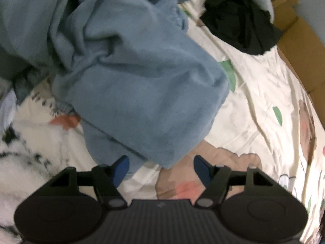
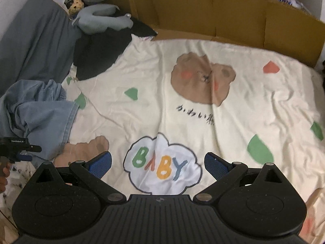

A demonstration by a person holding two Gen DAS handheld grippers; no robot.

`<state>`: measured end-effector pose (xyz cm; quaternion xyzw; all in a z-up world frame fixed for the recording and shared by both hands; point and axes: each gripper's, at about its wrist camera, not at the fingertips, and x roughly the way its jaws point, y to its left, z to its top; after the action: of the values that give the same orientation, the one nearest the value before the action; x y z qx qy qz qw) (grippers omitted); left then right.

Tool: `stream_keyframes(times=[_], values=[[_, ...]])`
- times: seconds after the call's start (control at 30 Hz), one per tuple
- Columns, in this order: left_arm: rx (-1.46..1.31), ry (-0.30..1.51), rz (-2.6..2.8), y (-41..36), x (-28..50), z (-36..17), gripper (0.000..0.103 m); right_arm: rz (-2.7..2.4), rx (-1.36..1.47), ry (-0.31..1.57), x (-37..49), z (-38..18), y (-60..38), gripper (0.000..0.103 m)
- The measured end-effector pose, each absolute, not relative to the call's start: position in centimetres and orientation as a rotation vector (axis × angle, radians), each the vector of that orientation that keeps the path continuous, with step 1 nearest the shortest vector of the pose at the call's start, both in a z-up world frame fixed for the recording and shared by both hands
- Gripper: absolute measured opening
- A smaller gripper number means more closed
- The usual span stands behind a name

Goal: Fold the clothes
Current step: 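Move the left tool toward the light-blue jeans pile and grasp them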

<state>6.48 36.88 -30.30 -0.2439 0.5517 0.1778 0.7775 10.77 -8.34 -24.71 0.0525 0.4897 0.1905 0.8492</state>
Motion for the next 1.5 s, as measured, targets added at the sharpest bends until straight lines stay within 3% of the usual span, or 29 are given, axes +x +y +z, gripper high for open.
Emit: stream_keyframes(times=[0.13, 0.3, 0.4, 0.53, 0.6, 0.67, 1.27, 1.5], values=[[-0.566, 1.151, 0.389, 37.3, 6.1, -31.4, 0.072, 0.420, 0.137, 1.050, 10.1, -26.0, -7.8, 0.100], [-0.601, 1.087, 0.393, 37.9, 6.0, -32.9, 0.064, 0.445, 0.106, 1.042, 9.2, -27.2, -6.8, 0.099], [-0.670, 1.051, 0.411, 38.6, 5.4, -33.8, 0.050, 0.473, 0.084, 1.039, 9.0, -27.7, -6.4, 0.092], [-0.751, 0.958, 0.447, 39.4, 4.1, -33.4, 0.027, 0.486, 0.084, 1.045, 9.1, -28.1, -5.9, 0.091], [-0.750, 0.916, 0.441, 39.3, 3.7, -32.7, 0.022, 0.499, 0.085, 1.046, 9.2, -28.3, -5.5, 0.091], [-0.738, 0.892, 0.421, 39.0, 3.6, -31.8, 0.005, 0.517, 0.079, 1.044, 9.2, -28.4, -5.1, 0.091], [-0.540, 0.877, -0.004, 30.6, 5.3, -24.5, 0.003, 0.776, 0.041, 0.971, 10.3, -25.6, 3.4, 0.091], [-0.559, 0.903, -0.139, 26.9, 5.7, -23.5, 0.003, 0.849, 0.009, 0.936, 10.1, -24.4, 6.5, 0.081]])
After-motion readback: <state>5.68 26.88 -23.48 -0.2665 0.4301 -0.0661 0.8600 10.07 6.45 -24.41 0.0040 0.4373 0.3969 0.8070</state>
